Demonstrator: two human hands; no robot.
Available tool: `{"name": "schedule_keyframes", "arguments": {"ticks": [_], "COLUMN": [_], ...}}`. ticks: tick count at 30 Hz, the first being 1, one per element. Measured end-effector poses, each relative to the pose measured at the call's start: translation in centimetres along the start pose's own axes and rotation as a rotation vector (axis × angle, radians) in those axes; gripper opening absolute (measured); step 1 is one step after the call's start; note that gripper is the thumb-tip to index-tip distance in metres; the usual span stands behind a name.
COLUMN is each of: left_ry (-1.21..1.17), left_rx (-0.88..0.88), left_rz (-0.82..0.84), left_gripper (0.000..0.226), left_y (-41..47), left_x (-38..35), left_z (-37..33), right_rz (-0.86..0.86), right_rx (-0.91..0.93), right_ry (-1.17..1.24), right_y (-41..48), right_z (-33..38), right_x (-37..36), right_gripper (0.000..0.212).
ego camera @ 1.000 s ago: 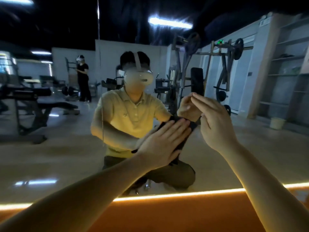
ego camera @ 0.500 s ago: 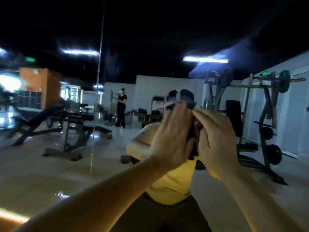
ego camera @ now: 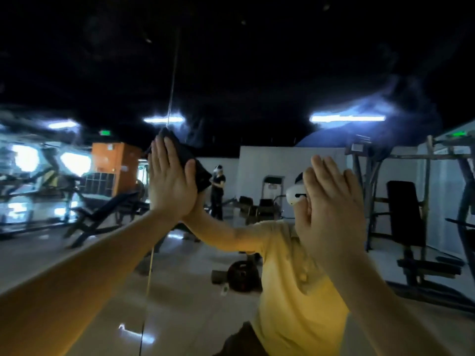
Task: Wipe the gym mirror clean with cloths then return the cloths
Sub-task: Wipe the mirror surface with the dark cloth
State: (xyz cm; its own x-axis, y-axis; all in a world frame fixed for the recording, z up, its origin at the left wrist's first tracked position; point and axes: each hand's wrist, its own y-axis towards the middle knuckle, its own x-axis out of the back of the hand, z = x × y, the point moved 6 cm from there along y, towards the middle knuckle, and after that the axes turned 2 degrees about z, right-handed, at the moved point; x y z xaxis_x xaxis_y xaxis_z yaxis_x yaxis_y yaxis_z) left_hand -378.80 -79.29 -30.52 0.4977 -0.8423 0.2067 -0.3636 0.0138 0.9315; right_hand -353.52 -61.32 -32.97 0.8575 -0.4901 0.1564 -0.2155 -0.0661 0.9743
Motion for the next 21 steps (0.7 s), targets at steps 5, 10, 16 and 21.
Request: {"name": "schedule_keyframes", "arguments": {"ticks": [5, 10, 16, 21], "left_ry": [0.071, 0.117, 0.05, 0.003], "left_rx": [-0.667, -0.551, -0.221, -0.68], "left_rz": [0.091, 0.085, -0.042, -0.043], "left_gripper": [0.077, 0.081, 0.082, 0.071], "left_y": [-6.4, 2.9, 11.7, 6.5], "left_x": [-3.1, 0.1, 2.4, -0.1], "left_z": [-8.5, -1.6, -4.0, -16.9], "right_rz": [-0.077, -0.028, -0.064, -0.146], "right_rx": [0.05, 0.13, 0.116, 0.151], "right_ry": [0.002, -0.125, -0.141, -0.039], "right_y": [3.3, 8.6, 10.0, 10.6], "right_z": [4.1, 4.3, 2.7, 1.4], "right_x": [0.5, -0.4, -1.4, 0.6], "right_gripper": [0.047, 0.056, 0.059, 0.054]}}
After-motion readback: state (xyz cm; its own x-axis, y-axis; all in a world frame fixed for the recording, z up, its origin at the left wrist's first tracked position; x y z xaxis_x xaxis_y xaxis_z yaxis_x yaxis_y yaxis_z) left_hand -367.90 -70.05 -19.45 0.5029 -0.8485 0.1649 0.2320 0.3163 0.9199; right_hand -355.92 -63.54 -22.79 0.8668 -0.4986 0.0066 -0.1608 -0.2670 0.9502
